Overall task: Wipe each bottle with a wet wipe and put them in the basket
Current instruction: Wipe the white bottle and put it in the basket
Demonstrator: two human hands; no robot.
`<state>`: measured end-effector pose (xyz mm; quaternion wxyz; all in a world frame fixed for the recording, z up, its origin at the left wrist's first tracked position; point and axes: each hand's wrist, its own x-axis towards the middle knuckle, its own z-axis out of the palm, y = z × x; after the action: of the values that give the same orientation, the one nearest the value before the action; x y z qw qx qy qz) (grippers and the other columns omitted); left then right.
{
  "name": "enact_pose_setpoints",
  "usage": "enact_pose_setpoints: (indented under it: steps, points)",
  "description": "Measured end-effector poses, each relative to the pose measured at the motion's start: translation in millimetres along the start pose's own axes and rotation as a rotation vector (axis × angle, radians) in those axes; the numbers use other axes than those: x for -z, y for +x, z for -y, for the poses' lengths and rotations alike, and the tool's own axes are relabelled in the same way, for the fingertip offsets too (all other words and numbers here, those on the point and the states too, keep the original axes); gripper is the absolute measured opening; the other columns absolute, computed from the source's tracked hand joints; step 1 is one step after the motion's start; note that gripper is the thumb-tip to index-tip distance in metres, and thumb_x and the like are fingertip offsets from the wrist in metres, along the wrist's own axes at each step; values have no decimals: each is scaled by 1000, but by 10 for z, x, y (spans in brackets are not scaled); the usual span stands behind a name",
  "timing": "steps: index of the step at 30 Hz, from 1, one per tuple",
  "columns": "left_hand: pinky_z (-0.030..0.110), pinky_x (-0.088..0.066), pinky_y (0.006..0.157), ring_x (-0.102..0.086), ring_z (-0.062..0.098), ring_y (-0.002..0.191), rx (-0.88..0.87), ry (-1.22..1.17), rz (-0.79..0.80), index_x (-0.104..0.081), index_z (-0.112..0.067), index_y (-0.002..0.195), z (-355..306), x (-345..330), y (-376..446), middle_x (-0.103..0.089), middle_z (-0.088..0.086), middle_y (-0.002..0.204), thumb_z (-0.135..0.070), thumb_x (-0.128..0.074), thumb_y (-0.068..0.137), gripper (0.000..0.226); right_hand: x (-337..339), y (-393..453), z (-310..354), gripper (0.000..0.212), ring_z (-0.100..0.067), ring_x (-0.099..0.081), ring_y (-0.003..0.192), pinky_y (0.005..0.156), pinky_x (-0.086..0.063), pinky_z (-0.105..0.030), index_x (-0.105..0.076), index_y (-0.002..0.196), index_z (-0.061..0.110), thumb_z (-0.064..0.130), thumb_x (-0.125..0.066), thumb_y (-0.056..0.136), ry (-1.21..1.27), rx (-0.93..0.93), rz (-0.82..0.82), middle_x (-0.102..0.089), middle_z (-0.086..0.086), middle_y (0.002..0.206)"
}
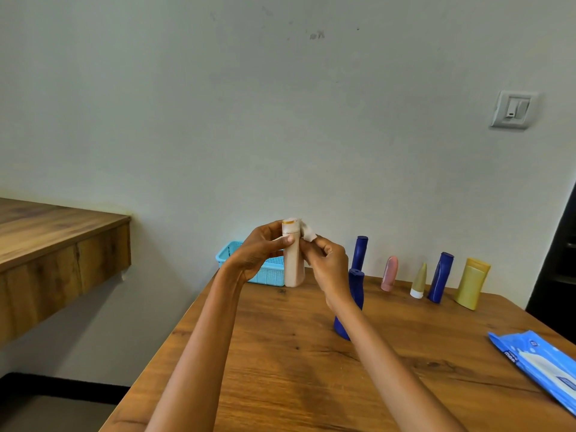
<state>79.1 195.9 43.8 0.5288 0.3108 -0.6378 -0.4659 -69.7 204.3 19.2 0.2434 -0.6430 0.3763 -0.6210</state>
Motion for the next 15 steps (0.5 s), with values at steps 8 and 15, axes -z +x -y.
enact_pose_setpoints:
  steps: [8, 15]
  points:
    - [41, -46, 101, -60, 28, 112, 22, -2, -134, -46, -12, 136, 38, 23, 43, -62, 13, 121, -18, -67, 80, 60, -44, -386, -302, 36, 4, -53, 114, 83, -51, -14, -50, 130, 25, 29, -49, 95, -96, 256, 138, -55, 10, 129]
    - [43, -41, 106, -60, 25, 112, 30, 33, -147, -50, -16, 133, 54, -37, 32, -66, 10, 116, -29, -72, 71, 67, -42, -257, -137, 29, 2, -57, 103, 76, -49, -13, -48, 125, 35, 26, -43, 98, -65, 210, 118, -58, 14, 115]
